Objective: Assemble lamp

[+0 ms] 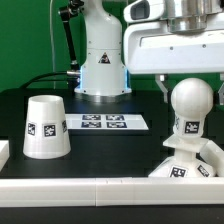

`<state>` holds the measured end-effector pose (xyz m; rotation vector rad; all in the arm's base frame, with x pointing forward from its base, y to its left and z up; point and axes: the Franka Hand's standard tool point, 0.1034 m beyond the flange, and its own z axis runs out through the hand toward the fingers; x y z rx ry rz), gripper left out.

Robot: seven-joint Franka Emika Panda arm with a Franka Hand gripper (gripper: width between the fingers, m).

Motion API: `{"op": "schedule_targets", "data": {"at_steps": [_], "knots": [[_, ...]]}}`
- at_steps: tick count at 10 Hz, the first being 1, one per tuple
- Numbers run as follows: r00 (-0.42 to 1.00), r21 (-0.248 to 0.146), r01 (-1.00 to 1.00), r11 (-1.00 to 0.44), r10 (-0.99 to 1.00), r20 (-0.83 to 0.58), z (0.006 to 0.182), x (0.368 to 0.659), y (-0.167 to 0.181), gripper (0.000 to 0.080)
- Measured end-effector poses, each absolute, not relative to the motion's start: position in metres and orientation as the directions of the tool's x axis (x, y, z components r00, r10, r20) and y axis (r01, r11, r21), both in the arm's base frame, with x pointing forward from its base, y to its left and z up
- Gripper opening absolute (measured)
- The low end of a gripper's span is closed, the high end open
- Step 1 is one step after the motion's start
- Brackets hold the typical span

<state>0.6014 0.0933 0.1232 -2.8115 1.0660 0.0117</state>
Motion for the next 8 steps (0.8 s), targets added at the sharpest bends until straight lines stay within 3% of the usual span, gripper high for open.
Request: {"op": "schedule_targets", "data": {"at_steps": [5, 7, 8], "knots": [[0.469, -0.121, -0.882, -0.455, -0.873, -0.135, 0.1242, 0.6027, 0.0908, 0.0577], [0.473, -0.122, -0.880, -0.459, -0.870, -0.137, 0.1239, 0.6021, 0.0941, 0.0587], [0.543, -0.125, -0.839, -0.530, -0.830, -0.129, 0.1235, 0.6011, 0.0920, 0.0673]]}}
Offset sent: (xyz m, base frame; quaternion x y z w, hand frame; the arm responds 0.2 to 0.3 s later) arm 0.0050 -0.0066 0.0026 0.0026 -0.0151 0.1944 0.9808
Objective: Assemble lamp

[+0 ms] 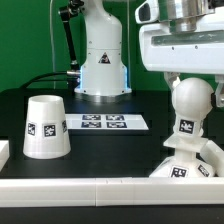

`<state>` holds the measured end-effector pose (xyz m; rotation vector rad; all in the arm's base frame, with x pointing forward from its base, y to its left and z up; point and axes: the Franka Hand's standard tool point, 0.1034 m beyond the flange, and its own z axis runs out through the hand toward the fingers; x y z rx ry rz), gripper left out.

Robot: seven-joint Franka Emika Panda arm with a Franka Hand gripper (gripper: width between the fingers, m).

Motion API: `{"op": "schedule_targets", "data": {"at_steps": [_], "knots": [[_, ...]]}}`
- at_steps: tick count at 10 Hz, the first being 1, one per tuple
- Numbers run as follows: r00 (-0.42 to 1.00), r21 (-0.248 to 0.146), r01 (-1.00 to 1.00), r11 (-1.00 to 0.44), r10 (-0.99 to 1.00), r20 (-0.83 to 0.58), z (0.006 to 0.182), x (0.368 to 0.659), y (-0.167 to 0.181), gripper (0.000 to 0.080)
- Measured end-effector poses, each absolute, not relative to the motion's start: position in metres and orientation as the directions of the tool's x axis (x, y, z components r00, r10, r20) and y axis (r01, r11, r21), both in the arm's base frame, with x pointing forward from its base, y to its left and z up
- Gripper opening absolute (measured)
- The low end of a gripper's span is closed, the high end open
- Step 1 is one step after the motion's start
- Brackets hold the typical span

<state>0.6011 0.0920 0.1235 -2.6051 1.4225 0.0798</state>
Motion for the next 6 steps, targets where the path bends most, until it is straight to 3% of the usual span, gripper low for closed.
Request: {"op": "schedule_targets", "data": {"at_steps": [3, 6], "knots": [[0.789, -0.120, -0.614, -0.780, -0.609, -0.079, 0.1245, 0.5979, 0.0892, 0.0698], [0.893, -0.133, -0.450, -0.883, -0.447, -0.055, 0.1237, 0.5975, 0.0886, 0.0699]]}}
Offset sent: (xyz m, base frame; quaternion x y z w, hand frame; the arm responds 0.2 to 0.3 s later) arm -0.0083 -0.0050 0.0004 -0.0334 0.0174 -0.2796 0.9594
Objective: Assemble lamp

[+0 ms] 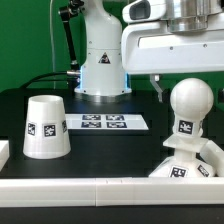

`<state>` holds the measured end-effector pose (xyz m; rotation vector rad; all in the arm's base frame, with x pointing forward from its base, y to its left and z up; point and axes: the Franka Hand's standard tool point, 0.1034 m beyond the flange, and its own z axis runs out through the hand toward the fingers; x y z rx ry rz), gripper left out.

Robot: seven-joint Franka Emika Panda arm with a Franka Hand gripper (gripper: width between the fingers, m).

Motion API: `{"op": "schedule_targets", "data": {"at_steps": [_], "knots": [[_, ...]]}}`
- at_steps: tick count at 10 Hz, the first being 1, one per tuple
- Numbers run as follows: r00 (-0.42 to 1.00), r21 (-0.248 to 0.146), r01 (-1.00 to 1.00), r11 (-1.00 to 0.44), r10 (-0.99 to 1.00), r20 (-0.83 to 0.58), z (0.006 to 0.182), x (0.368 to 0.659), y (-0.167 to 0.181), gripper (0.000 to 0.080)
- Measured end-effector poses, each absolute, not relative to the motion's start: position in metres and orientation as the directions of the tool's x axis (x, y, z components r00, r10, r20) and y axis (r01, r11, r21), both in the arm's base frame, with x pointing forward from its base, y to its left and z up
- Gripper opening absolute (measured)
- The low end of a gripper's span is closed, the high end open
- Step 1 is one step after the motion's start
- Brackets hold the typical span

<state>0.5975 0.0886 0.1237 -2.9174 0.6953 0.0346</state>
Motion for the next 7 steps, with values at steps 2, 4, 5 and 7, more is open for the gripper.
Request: {"op": "schedule_targets", "data": {"at_steps": [2, 4, 5, 7], "knots": [[0.951, -0.139, -0.310, -0.940, -0.308, -0.035, 0.1235, 0.5975, 0.0884, 0.0699], [0.999, -0.131, -0.052, -0.990, -0.053, 0.008, 0.1253, 0.6001, 0.0859, 0.0699], [0.995, -0.126, 0.096, -0.987, 0.093, 0.031, 0.1264, 0.6020, 0.0852, 0.0699], [0.965, -0.123, 0.263, -0.957, 0.260, 0.040, 0.1254, 0.6042, 0.0832, 0.0699]]}}
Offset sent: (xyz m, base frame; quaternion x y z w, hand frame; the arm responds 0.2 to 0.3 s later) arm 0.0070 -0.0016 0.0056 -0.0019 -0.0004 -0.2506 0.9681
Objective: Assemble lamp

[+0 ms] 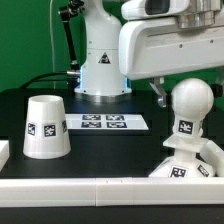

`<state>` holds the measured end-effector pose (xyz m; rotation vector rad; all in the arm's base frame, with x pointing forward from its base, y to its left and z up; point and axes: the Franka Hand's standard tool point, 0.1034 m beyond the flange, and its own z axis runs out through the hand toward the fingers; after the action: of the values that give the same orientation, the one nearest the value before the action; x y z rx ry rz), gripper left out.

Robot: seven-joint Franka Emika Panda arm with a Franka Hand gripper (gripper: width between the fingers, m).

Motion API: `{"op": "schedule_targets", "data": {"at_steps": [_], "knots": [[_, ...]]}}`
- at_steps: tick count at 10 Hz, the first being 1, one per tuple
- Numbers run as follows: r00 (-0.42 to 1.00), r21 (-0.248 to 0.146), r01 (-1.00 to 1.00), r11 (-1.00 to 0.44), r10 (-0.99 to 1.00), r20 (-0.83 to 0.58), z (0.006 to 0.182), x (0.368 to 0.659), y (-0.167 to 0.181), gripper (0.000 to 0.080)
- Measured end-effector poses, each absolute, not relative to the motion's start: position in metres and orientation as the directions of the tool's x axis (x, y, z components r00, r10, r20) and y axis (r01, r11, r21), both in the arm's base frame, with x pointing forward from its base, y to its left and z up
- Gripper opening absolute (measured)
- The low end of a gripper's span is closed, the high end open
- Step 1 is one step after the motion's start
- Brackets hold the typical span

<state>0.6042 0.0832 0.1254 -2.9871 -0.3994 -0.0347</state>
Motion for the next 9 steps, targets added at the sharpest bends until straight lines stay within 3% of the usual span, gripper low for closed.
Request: {"op": "schedule_targets", "data": {"at_steps": [4, 6, 9], "knots": [[0.875, -0.101, 0.484, -0.869, 0.480, 0.063, 0.1245, 0.6044, 0.0804, 0.0699], [0.717, -0.058, 0.697, -0.715, 0.694, 0.063, 0.1244, 0.6079, 0.0755, 0.0699], [0.494, -0.035, 0.869, -0.493, 0.867, 0.067, 0.1249, 0.6115, 0.0805, 0.0699]]}}
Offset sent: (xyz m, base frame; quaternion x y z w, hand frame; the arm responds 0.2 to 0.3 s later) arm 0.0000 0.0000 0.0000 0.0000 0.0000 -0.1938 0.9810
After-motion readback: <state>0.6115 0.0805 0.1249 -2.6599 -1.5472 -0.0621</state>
